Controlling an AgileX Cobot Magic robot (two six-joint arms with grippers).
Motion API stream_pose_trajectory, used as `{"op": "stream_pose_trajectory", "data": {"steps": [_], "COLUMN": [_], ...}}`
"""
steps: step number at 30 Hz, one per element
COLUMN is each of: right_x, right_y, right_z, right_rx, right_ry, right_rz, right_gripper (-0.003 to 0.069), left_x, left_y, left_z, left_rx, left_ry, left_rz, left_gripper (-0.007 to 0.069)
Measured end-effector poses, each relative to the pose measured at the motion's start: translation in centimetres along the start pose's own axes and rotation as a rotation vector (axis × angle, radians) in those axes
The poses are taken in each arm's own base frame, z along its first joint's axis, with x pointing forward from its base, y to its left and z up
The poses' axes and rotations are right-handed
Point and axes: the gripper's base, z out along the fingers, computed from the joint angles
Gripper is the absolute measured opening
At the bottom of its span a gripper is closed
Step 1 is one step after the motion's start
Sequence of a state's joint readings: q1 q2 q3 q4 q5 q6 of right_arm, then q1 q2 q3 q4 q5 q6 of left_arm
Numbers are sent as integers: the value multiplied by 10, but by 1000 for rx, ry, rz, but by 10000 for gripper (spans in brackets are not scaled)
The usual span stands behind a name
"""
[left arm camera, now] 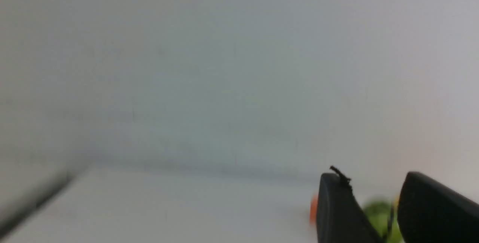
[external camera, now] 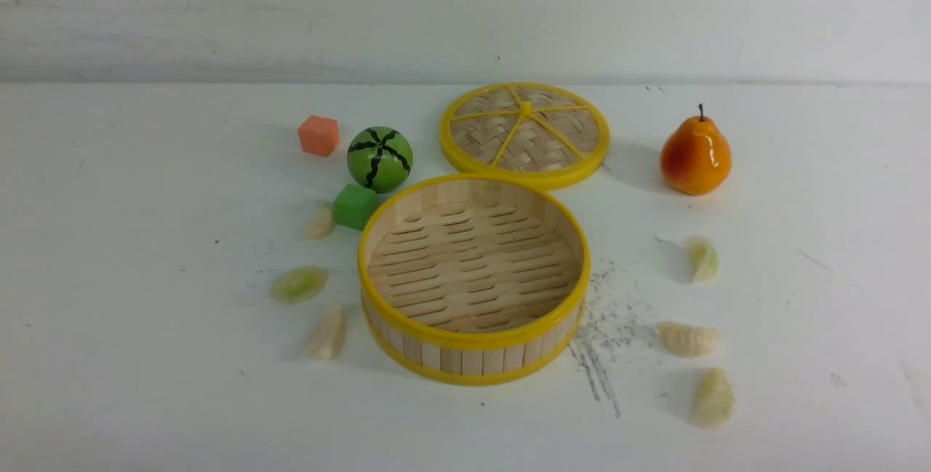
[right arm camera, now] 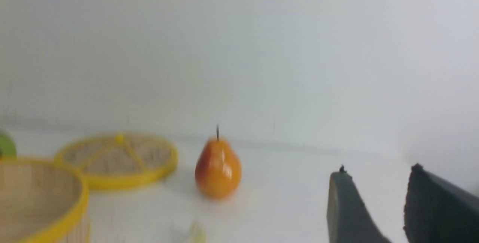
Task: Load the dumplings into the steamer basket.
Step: Use the left arm to grab a dumpling
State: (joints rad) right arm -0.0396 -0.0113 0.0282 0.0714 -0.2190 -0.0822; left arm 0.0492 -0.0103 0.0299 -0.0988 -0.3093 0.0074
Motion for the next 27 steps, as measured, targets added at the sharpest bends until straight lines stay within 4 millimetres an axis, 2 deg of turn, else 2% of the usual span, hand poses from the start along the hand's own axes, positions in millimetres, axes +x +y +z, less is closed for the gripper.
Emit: {"op": "stream_pose_trajectory", "data": {"steps": [2, 3, 5, 9, 10, 13, 16, 18, 20, 21, 22, 24, 25, 27], "right_x": [-13, -16, -26, -39, -43, -45, -49, -63, -80, -87, -94, -99, -96, -89], "right_y": [-1, -1, -2, -3, -4, -4, -3, -2, -2, -2, -1, 0, 0, 1], "right_z": [-1, -1, -4, -9, -11, -12, -11, -8, -3, 1, 5, 17, 25, 38], "right_rx": [9, 10, 3, -48, -80, -104, -113, -108, -90, -78, -68, -45, -31, -14], "right_ry": [-148, -172, -293, -440, -490, -510, -501, -476, -417, -381, -345, -237, -148, 16], "right_rz": [39, 50, 144, 375, 480, 557, 566, 538, 497, 464, 432, 351, 296, 206], "right_gripper": [239, 239, 239, 239, 239, 239, 239, 218, 162, 125, 82, 5, -14, -18], "left_x": [-21, -22, -38, -50, -54, -56, -73, -98, -124, -131, -140, -143, -140, -123], "left_y": [0, 0, 0, 1, 1, 0, -4, -9, -14, -15, -16, -17, -17, -16], "left_z": [-2, -3, -8, -15, -18, -18, -14, -9, -3, 1, 14, 35, 45, 71], "left_rx": [-3, -3, -5, 3, 14, 39, 93, 136, 144, 135, 114, 80, 65, 23], "left_ry": [-227, -242, -425, -586, -632, -644, -622, -564, -488, -433, -336, -190, -130, 42], "left_rz": [-2, -2, -3, -31, -64, -124, -223, -276, -266, -257, -246, -248, -253, -294], "left_gripper": [239, 239, 239, 239, 239, 239, 229, 183, 115, 87, 38, -13, -13, -13]}}
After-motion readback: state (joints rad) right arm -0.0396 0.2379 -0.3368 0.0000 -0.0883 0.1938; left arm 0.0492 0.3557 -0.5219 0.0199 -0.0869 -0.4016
